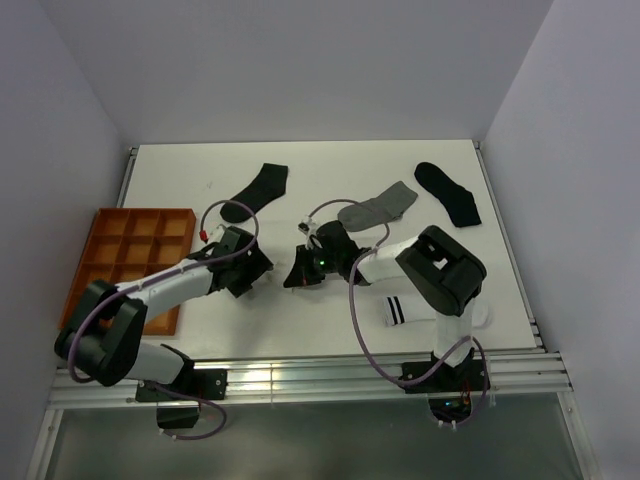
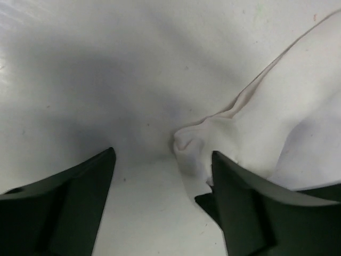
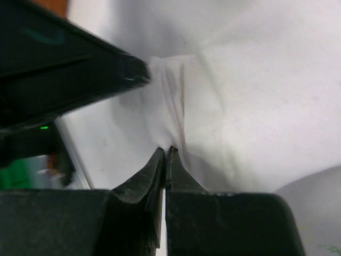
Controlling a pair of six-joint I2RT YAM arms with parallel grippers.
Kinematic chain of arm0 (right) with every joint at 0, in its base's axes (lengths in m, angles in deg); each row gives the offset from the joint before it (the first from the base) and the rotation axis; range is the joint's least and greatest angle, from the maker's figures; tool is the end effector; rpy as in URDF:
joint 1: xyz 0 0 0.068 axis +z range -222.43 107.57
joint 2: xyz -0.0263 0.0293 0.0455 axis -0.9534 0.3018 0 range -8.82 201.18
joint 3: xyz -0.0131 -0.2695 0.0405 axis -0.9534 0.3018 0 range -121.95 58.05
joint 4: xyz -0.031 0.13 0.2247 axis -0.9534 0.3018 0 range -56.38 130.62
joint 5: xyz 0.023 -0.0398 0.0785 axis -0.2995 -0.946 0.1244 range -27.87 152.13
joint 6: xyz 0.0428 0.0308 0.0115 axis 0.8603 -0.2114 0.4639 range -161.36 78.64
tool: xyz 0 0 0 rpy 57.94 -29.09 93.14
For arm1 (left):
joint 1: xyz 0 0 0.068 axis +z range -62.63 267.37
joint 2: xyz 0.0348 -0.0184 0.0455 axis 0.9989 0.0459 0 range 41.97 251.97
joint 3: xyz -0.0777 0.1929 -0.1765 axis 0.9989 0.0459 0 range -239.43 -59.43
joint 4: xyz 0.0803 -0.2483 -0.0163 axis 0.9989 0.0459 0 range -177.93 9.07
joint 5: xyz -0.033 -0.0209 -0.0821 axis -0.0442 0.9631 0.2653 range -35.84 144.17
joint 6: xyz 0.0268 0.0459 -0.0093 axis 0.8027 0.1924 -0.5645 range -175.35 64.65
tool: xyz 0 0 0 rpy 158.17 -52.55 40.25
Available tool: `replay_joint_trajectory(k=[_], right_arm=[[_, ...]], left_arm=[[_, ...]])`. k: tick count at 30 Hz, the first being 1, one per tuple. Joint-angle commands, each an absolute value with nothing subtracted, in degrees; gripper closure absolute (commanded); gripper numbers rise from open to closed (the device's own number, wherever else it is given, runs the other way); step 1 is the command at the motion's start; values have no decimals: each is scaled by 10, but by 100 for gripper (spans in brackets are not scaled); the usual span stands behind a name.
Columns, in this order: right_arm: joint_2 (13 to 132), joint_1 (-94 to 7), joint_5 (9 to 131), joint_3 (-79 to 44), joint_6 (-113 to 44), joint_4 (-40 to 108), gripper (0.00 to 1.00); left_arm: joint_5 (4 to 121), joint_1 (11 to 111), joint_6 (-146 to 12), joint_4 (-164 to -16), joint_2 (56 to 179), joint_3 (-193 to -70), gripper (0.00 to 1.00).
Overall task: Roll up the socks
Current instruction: Roll the sock at the center of the board.
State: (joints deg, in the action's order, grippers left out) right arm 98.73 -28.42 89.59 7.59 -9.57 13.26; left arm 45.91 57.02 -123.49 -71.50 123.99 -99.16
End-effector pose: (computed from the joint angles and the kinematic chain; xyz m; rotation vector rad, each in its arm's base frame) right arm 0.2531 0.2673 0.1289 -0.5504 2.3650 1.2071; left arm 0.2284 -0.1277 0.1610 -0.9071 2.4854 -0.4363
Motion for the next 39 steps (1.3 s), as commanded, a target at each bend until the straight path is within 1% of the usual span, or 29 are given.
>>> replay_joint_trajectory(k=[1,5,9,11,18,22,25,29,35,38,39], right_arm=[[1023,-320,1028,123,23,14,100],[1047,-350,1052,150,87,-40,100],[1067,-369,1058,159,118,-58,100],[1072,-373,1055,157,123,-48,100],[1089,-387,1056,155,134,-36,100],[1090,-388,1055,151,132,-29,100],[1091,-389,1055,149,130,-22,100],[1089,-389,1053,141,120,-2,99],[1065,-389,1029,127,88,61,94],[1044,-389,1012,119,64,97,91],[1039,-388,1007,114,55,105,88]], left_arm=[[448,573,-1255,-741,1194,-937,16],[453,570,-1258,-783,1147,-898,17],[463,561,-1254,-815,1144,-876,21],[467,555,-1253,-825,1155,-875,24],[474,542,-1254,-863,1195,-872,30],[473,538,-1257,-873,1219,-875,38],[476,537,-1257,-874,1245,-881,42],[477,535,-1258,-872,1282,-889,43],[470,533,-1268,-846,1313,-898,45],[467,532,-1271,-831,1326,-901,52],[467,532,-1271,-827,1329,-902,55]])
